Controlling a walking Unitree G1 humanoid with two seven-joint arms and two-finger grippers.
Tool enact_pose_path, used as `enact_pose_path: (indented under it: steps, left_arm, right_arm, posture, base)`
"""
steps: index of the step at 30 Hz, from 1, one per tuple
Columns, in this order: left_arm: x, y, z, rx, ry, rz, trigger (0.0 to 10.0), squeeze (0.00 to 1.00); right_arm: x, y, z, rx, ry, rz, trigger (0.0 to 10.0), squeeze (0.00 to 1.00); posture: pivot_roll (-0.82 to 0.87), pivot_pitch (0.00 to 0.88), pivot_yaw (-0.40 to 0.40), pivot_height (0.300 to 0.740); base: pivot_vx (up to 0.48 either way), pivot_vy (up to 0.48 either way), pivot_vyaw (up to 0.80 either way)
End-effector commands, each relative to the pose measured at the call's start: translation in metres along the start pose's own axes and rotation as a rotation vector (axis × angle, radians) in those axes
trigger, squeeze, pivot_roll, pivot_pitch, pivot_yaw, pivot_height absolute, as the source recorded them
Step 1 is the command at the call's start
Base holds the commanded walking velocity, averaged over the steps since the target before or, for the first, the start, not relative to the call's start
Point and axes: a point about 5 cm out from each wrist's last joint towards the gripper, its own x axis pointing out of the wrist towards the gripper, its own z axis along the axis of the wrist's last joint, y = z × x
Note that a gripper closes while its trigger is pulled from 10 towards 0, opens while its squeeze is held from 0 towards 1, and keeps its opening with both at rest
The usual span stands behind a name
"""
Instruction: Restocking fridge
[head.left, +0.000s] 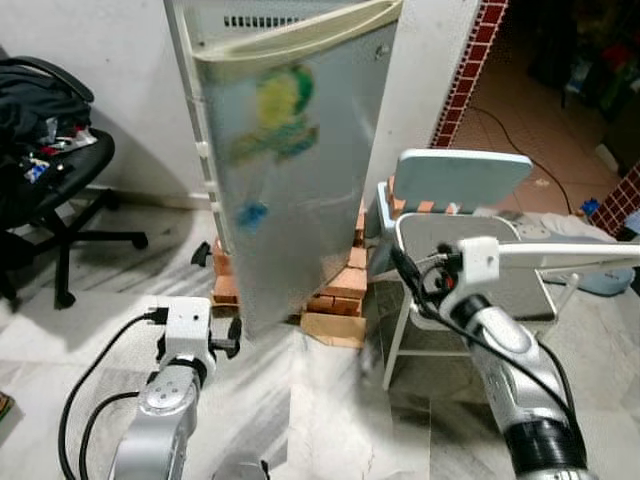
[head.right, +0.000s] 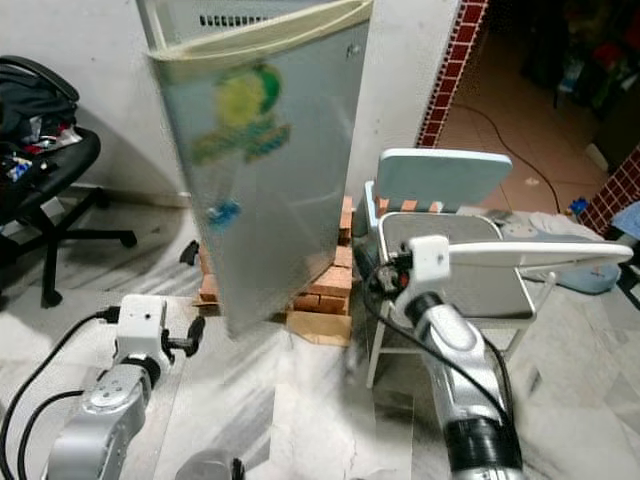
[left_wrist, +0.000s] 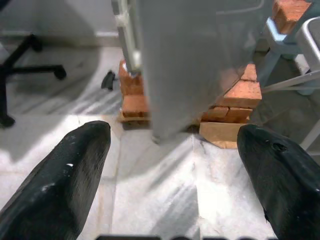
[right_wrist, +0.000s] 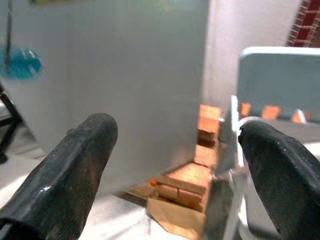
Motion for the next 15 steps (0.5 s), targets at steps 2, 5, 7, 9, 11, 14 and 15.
enact_pose_path:
  steps: [2,5,7,9,11,14,15]
  left_arm:
    - [0.002,-0.008,0.013,0.052,-0.070,-0.050,10.0,0.00]
    - [0.003,-0.011,0.018,0.106,-0.114,-0.072,10.0,0.00]
    - [0.003,-0.011,0.019,0.119,-0.128,-0.073,10.0,0.00]
    - [0.003,-0.011,0.020,0.119,-0.139,-0.074,10.0,0.00]
    - [0.002,-0.012,0.024,0.143,-0.178,-0.080,10.0,0.00]
    - [0.003,-0.010,0.032,0.161,-0.241,-0.079,10.0,0.00]
    - [0.003,-0.009,0.033,0.158,-0.250,-0.077,10.0,0.00]
  right_arm:
    - [0.000,0.012,0.004,-0.023,-0.038,0.020,10.0,0.00]
    - [-0.001,0.024,-0.004,-0.001,-0.060,0.025,10.0,0.00]
    - [-0.001,0.029,-0.006,-0.002,-0.069,0.021,10.0,0.00]
    - [-0.002,0.031,-0.005,-0.001,-0.069,0.016,10.0,0.00]
    - [-0.003,0.032,-0.006,-0.009,-0.068,0.001,10.0,0.00]
    - [-0.004,0.030,-0.007,0.012,-0.065,-0.021,10.0,0.00]
    - [-0.004,0.029,-0.008,0.015,-0.065,-0.026,10.0,0.00]
  posture:
    - [0.11,0.012,-0.022,0.740]
    - [0.11,0.007,-0.021,0.740]
    - [0.11,0.004,-0.020,0.740]
    - [0.11,0.002,-0.021,0.740]
    - [0.11,0.000,-0.020,0.740]
    - [0.11,0.000,-0.014,0.740]
    - [0.11,0.000,-0.014,0.740]
  base:
    - [0.000,0.480,0.00]
    - [0.000,0.480,0.00]
    - [0.000,0.480,0.00]
    - [0.000,0.480,0.00]
    - [0.000,0.480,0.00]
    - [0.000,0.480,-0.17]
    - [0.000,0.480,-0.52]
